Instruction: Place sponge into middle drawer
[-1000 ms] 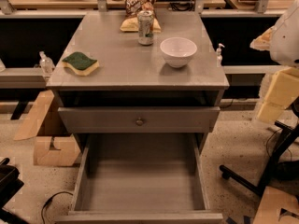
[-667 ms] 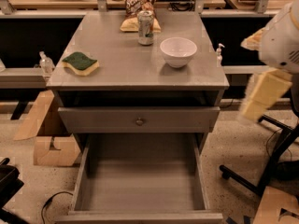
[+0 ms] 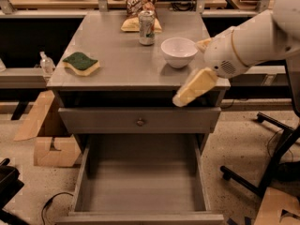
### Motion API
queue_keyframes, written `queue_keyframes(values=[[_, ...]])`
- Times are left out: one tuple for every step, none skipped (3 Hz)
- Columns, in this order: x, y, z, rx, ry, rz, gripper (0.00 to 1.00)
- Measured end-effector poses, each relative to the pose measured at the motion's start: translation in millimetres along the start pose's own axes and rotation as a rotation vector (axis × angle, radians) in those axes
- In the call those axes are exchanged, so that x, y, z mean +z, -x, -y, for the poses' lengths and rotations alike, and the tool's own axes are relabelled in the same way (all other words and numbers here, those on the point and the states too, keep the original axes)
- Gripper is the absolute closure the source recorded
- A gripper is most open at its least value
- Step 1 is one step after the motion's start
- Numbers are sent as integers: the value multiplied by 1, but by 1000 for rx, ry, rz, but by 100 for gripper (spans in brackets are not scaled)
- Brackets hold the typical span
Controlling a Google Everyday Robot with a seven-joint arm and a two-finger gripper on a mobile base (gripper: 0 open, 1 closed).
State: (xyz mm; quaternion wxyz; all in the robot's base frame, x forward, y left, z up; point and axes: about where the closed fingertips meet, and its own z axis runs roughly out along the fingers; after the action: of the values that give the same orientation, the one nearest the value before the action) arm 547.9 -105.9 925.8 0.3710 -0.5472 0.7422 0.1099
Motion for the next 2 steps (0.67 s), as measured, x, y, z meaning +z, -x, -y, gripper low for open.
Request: queue_keyframes(values=[[32, 22, -8, 71, -21, 156, 0], [31, 39, 5, 76, -79, 201, 0]])
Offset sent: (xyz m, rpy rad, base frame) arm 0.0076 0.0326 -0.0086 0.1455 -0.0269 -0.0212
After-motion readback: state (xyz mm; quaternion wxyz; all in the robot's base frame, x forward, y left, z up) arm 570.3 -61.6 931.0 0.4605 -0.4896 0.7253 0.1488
